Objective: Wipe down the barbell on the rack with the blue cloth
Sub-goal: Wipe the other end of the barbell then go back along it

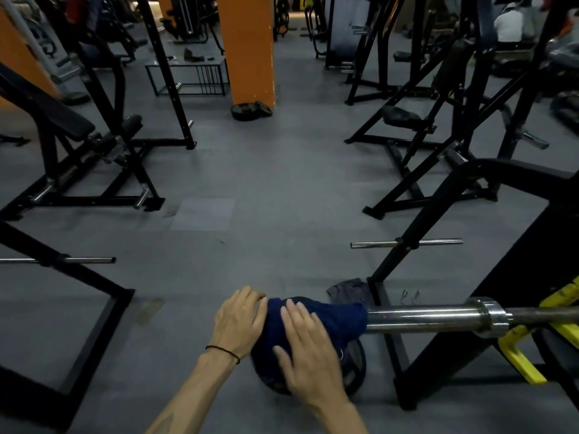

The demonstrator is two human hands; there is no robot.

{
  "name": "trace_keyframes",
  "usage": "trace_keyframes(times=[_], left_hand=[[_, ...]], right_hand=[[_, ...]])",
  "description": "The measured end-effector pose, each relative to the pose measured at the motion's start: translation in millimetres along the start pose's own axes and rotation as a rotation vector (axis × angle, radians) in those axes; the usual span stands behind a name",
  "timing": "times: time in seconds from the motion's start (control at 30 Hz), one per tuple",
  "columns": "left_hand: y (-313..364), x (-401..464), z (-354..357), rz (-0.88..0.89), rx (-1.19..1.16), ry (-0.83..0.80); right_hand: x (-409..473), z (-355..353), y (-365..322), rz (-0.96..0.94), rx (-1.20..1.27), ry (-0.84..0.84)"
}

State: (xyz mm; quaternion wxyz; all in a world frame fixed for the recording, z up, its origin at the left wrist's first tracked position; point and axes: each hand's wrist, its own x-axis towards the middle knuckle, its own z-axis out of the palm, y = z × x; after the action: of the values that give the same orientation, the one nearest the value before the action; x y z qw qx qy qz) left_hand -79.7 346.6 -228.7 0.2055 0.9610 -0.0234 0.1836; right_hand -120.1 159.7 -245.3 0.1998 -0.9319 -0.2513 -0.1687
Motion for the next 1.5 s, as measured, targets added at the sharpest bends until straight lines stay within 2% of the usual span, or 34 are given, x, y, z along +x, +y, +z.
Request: trace_keyframes(times=[0.07, 0.13, 0.2, 0.23, 0.27, 0.33, 0.4, 0.47, 0.6, 0.7, 0.77, 0.83, 0.9, 0.93, 1.0, 1.1, 1.17, 1.23, 1.3, 1.37, 1.43, 1.5], left_hand=[[0, 3, -1, 0.016, 0.001, 0.019], [-1, 5, -1, 0.028, 0.013, 0.045], [-1, 4, -1, 0.028, 0.014, 0.073], [0, 4, -1, 0.024, 0.014, 0.077], [2, 3, 0, 0.018, 0.017, 0.074], [5, 1, 1, 0.005, 0.019, 0.053], [8, 0, 2, -0.002, 0.005, 0.045], [9, 4, 1, -0.01, -0.012, 0.048], [10, 4, 7, 0.015, -0.004, 0.052], [15, -1, 8, 0.003, -0.008, 0.056], [19, -2, 6, -0.019, -0.007, 0.05], [22, -3, 4, -0.04, 0.008, 0.016], [21, -5, 2, -0.045, 0.005, 0.016], [20, -5, 1, -0.044, -0.006, 0.02], [20, -2, 1, -0.031, -0.012, 0.026], [23, 0, 7, -0.04, -0.036, 0.033], [27, -3, 11, -0.08, -0.058, 0.049], [32, -6, 13, -0.101, -0.072, 0.055], [36, -6, 16, -0.114, -0.08, 0.038], [37, -5, 17, -0.115, -0.058, 0.035], [37, -3, 16, -0.114, -0.04, 0.062], [37, 2, 13, -0.12, -0.043, 0.073]], right_hand=[[-9, -17, 47, 0.063, -0.072, 0.056], [-20, -34, 79, 0.301, -0.091, 0.162], [-13, -29, 64, 0.522, -0.011, 0.223], [-5, -18, 42, 0.55, 0.036, 0.234], [1, -6, 16, 0.488, 0.083, 0.208], [3, 9, -21, 0.195, 0.081, 0.087], [1, 2, -5, -0.019, -0.016, 0.004], [-4, -17, 40, 0.004, -0.074, 0.019], [-27, -61, 124, 0.302, -0.136, 0.126], [-13, -39, 84, 0.529, -0.023, 0.237], [-1, -10, 25, 0.424, 0.072, 0.213], [0, 8, -11, 0.157, 0.068, 0.08], [1, 0, 5, -0.013, -0.013, 0.039], [-2, -11, 25, -0.014, -0.026, 0.032], [-15, -35, 75, 0.106, -0.046, 0.063], [-40, -73, 146, 0.388, -0.067, 0.143], [-37, -73, 147, 0.545, -0.055, 0.218], [-20, -52, 102, 0.631, 0.0, 0.251], [0, -26, 39, 0.457, 0.061, 0.187], [3, -7, -3, 0.15, 0.021, 0.042], [0, -11, 14, -0.042, -0.085, -0.006], [-10, -33, 62, 0.011, -0.091, -0.022]])
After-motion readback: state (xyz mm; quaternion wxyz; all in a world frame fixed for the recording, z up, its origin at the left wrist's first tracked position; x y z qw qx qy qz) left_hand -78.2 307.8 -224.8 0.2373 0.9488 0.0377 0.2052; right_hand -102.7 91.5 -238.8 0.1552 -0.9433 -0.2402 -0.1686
